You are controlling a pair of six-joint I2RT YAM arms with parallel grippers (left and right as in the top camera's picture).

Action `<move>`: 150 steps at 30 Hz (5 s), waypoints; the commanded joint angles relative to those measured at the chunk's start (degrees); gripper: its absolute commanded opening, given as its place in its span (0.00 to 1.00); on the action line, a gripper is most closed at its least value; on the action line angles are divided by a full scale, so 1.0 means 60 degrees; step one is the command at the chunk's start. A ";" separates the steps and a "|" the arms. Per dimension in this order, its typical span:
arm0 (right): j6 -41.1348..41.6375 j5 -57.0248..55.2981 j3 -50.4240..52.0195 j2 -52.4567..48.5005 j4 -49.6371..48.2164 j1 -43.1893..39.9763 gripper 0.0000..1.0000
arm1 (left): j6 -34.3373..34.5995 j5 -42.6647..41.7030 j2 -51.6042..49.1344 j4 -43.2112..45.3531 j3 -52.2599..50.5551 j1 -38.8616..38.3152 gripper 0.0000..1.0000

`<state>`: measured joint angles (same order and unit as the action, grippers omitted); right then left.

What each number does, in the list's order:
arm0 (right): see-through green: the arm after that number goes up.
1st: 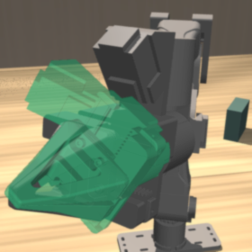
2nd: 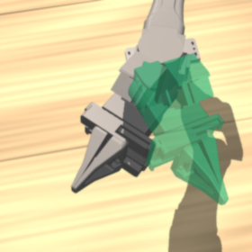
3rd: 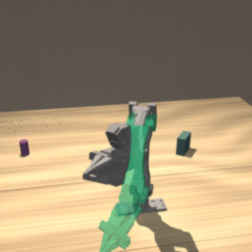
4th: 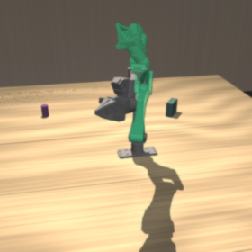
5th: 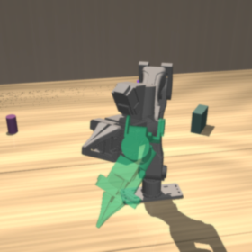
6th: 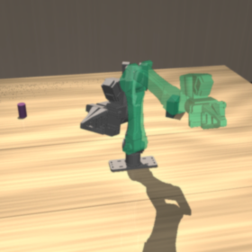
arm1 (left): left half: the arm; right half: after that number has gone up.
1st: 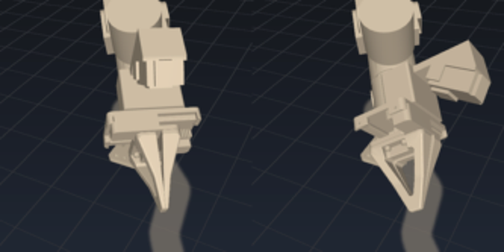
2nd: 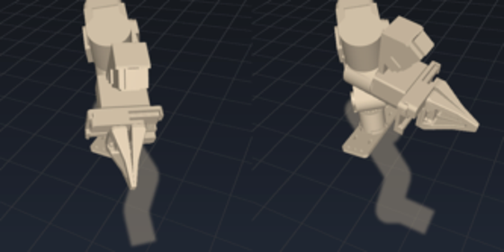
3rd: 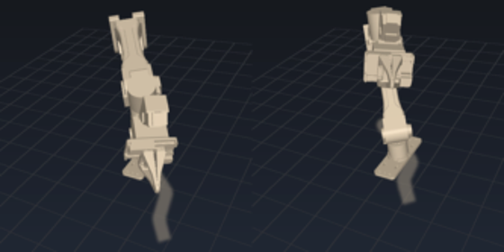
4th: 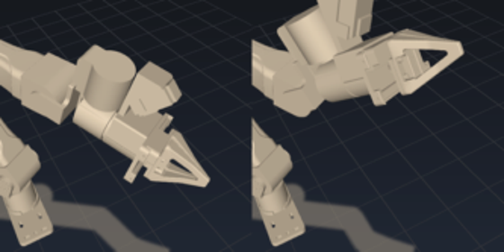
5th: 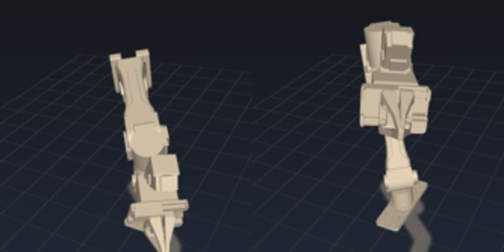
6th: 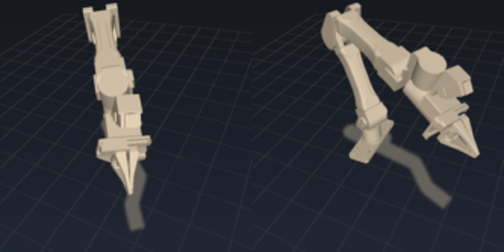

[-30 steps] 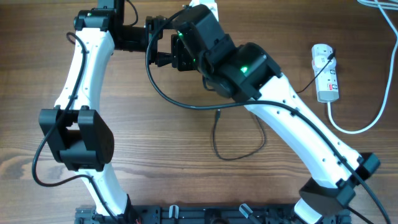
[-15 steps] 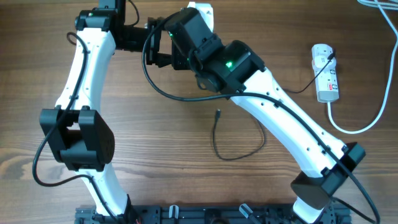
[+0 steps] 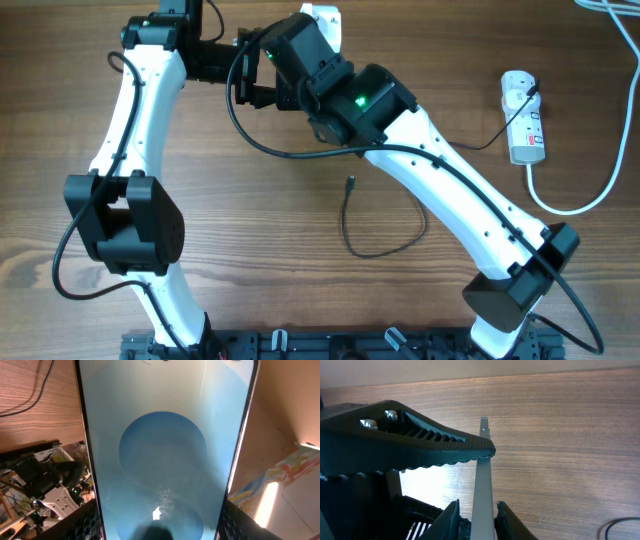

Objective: Plug charger to phone and switch on socket

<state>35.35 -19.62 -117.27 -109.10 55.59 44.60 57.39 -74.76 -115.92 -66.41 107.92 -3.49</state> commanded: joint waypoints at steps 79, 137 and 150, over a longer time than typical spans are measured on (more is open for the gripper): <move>-0.0780 0.4528 0.5373 0.2765 0.2951 -0.3978 0.81 | -0.1228 -0.2368 0.0375 0.1395 0.0204 0.0102 0.04; 0.2710 0.3024 0.6816 -0.1909 -0.1548 -0.0856 0.08 | -0.3563 1.0659 0.0372 -0.1086 0.0157 0.0539 0.04; 0.2608 0.2484 0.6816 -0.1909 -0.1585 -0.0889 0.25 | -0.3566 1.0659 0.0372 -0.1082 0.0157 0.0539 0.04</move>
<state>51.13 -2.07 -77.45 -116.81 46.19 39.33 36.69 -11.55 -115.66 -73.10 108.29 0.01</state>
